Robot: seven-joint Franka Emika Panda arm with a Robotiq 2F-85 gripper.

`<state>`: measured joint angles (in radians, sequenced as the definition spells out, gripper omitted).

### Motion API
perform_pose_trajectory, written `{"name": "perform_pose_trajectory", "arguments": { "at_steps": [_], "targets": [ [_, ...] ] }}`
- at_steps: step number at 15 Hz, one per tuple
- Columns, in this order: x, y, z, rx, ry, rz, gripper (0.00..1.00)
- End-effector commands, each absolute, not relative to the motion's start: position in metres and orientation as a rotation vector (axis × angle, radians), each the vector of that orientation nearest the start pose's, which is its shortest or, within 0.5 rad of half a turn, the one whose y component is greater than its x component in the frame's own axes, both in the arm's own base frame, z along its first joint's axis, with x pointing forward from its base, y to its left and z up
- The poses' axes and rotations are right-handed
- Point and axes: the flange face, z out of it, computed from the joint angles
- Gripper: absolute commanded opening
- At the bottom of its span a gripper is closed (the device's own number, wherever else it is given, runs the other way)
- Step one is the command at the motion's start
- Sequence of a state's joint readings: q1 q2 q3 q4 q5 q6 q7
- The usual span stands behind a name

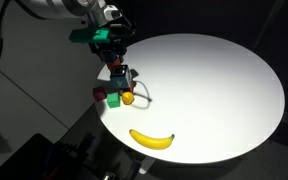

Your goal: Place the 4 cube on the table

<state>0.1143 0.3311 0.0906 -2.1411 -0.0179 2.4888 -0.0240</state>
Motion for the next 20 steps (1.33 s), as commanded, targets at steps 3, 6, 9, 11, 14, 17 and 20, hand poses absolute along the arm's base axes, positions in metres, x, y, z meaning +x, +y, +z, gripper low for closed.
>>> {"name": "perform_pose_trajectory", "arguments": {
  "at_steps": [3, 6, 9, 11, 14, 17, 20],
  "targets": [
    [0.566, 0.115, 0.237, -3.132, -0.444, -0.044, 1.0],
    [0.566, 0.115, 0.229, -3.141, -0.472, -0.045, 1.0],
    [0.566, 0.114, 0.221, -3.142, -0.491, -0.042, 1.0],
    [0.566, 0.112, 0.216, -3.144, -0.491, -0.037, 1.0],
    [0.566, 0.11, 0.211, -3.147, -0.491, -0.031, 1.0],
    [0.565, 0.108, 0.203, -3.147, -0.486, -0.019, 1.0],
    [0.563, 0.11, 0.194, -3.144, -0.491, -0.001, 1.0]
  ]
}}
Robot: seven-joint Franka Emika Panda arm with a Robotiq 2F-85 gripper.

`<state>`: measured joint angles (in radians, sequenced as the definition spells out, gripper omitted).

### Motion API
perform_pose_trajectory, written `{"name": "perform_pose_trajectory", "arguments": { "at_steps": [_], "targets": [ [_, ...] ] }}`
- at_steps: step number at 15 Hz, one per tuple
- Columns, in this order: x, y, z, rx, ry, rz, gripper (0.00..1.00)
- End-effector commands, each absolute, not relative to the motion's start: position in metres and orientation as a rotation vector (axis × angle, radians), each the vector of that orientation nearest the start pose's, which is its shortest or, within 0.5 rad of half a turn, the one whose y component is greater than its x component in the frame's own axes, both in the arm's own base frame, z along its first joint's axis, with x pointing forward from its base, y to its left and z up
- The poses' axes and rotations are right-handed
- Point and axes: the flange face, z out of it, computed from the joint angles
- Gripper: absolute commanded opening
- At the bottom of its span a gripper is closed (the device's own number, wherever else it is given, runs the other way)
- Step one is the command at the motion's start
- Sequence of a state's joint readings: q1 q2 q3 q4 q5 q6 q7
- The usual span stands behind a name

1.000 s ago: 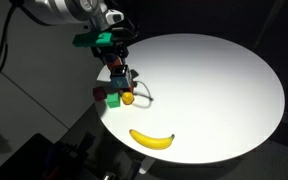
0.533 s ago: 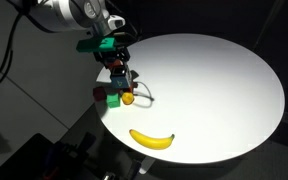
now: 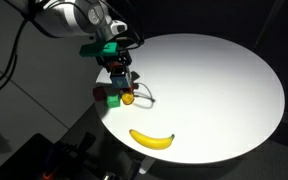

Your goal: Place the 4 cube on the table

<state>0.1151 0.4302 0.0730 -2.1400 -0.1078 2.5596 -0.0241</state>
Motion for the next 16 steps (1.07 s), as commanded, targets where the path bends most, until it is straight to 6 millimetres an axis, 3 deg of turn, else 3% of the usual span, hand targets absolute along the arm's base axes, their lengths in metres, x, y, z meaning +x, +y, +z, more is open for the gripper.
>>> {"name": "perform_pose_trajectory", "arguments": {
  "at_steps": [1, 3, 5, 7, 14, 16],
  "targets": [
    [0.562, 0.11, 0.191, -3.143, -0.489, 0.007, 1.0],
    [0.56, 0.111, 0.18, -3.144, -0.481, 0.037, 1.0],
    [0.558, 0.111, 0.174, -3.147, -0.48, 0.055, 0.74],
    [0.557, 0.11, 0.173, -3.144, -0.468, 0.067, 0.56],
    [0.559, 0.099, 0.2, -3.155, -0.425, 0.034, 0.12],
    [0.559, 0.092, 0.208, -3.16, -0.397, 0.032, 0.08]
  ]
}}
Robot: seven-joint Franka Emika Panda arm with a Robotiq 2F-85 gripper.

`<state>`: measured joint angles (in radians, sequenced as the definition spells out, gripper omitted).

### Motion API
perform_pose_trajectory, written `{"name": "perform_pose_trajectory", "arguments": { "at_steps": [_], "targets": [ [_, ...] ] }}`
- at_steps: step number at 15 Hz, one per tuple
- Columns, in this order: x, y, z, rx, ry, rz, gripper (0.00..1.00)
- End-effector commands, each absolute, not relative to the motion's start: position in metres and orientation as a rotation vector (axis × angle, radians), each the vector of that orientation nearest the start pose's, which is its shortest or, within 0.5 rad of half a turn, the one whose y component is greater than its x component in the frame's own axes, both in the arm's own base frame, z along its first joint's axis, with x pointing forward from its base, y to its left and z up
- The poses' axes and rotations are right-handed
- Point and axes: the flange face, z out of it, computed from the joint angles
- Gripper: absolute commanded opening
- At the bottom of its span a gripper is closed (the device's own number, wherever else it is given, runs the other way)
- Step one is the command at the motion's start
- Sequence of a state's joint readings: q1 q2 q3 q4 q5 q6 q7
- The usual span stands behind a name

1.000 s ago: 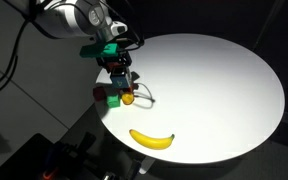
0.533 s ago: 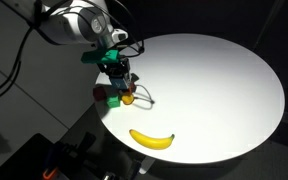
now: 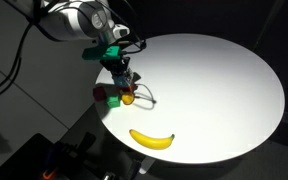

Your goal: Place the 4 cube on the table

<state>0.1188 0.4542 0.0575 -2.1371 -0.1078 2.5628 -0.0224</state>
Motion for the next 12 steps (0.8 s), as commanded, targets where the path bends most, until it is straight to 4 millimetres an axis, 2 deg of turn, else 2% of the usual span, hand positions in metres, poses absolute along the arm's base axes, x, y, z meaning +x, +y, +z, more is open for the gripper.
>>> {"name": "perform_pose_trajectory", "arguments": {
  "at_steps": [1, 7, 10, 12],
  "targets": [
    [0.559, 0.089, 0.212, -3.165, -0.381, 0.029, 0.06],
    [0.558, 0.058, 0.224, -3.201, -0.165, 0.079, 0.08],
    [0.556, 0.037, 0.22, -3.214, -0.008, 0.123, 0.08],
    [0.554, 0.02, 0.212, -3.207, 0.105, 0.166, 0.13]
  ]
}}
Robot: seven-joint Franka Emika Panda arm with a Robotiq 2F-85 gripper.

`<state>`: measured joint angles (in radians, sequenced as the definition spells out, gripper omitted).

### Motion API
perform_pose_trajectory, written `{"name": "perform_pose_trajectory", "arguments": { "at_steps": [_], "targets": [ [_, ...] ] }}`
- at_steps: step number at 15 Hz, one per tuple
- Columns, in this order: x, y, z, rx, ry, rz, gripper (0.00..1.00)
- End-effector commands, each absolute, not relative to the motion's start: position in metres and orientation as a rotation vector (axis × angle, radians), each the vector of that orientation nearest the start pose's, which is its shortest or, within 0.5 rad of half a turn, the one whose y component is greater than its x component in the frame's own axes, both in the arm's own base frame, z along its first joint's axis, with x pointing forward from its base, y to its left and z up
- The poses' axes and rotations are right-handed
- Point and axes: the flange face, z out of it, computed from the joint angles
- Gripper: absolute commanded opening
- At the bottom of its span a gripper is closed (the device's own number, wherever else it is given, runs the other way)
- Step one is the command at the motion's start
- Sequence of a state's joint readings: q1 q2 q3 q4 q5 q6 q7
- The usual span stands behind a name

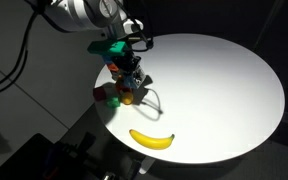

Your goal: Place the 4 cube on the table

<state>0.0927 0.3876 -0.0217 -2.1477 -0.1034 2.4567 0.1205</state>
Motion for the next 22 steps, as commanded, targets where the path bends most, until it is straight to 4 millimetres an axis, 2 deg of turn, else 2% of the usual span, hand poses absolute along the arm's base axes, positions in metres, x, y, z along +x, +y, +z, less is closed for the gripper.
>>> {"name": "perform_pose_trajectory", "arguments": {
  "at_steps": [1, 6, 11, 17, 22],
  "targets": [
    [0.553, 0.012, 0.208, -3.2, 0.156, 0.187, 0.09],
    [0.545, -0.021, 0.188, -3.165, 0.268, 0.2, 0.07],
    [0.54, -0.045, 0.167, -3.152, 0.322, 0.092, 0.07],
    [0.535, -0.067, 0.144, -3.107, 0.456, 0.064, 0.07],
    [0.535, -0.083, 0.136, -3.097, 0.519, 0.082, 0.08]
  ]
}}
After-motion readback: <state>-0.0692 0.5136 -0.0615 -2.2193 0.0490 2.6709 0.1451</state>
